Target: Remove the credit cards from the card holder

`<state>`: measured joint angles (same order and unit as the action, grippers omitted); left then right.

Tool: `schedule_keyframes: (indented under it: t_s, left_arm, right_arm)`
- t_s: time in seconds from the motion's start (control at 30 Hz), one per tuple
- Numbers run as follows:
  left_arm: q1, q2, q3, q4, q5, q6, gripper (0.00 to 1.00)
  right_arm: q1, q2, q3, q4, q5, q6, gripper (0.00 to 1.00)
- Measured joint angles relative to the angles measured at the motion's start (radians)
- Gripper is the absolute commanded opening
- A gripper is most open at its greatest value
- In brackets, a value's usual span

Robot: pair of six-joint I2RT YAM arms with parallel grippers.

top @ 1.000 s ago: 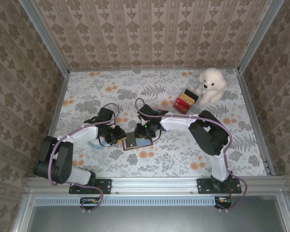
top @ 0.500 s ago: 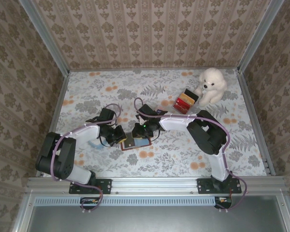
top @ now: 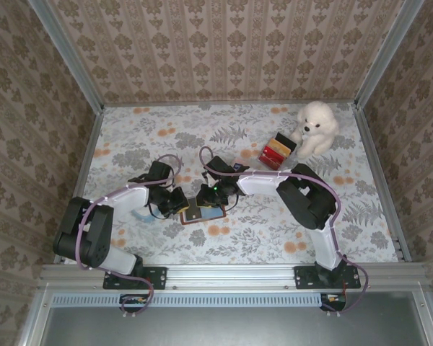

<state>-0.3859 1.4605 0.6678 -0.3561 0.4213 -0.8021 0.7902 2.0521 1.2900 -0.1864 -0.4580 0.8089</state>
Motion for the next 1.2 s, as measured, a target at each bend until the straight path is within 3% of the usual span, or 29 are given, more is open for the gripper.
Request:
schedule_keyframes:
  t_s: [0.17,0.47,0.63,0.73,0.9,1.2]
  left_arm:
    - [0.0,0.0,0.0,0.001,-0.001,0.002,0.09]
    - [0.0,-0.003,-0.013,0.023,0.0,0.002,0.1]
    - [-0.001,-0.02,0.0,-0.007,-0.001,0.016,0.29]
    - [-0.002,-0.066,0.0,-0.017,0.0,0.017,0.33]
    - [0.001,-0.119,-0.006,0.009,0.011,0.013,0.24]
    - [0.001,-0.066,-0.034,0.029,0.035,0.008,0.1]
  right_arm:
    - [-0.002,0.009,0.0,0.013,-0.027,0.006,0.17]
    - [-0.01,0.012,0.0,0.02,-0.045,0.013,0.03]
    - [-0.01,0.011,-0.003,0.027,-0.045,0.013,0.0]
    - [-0.01,0.003,-0.009,0.022,-0.043,0.006,0.0]
    - [-0.011,-0.005,-0.011,-0.007,-0.036,-0.004,0.0]
    - [-0.011,-0.011,-0.01,-0.039,-0.018,-0.028,0.0]
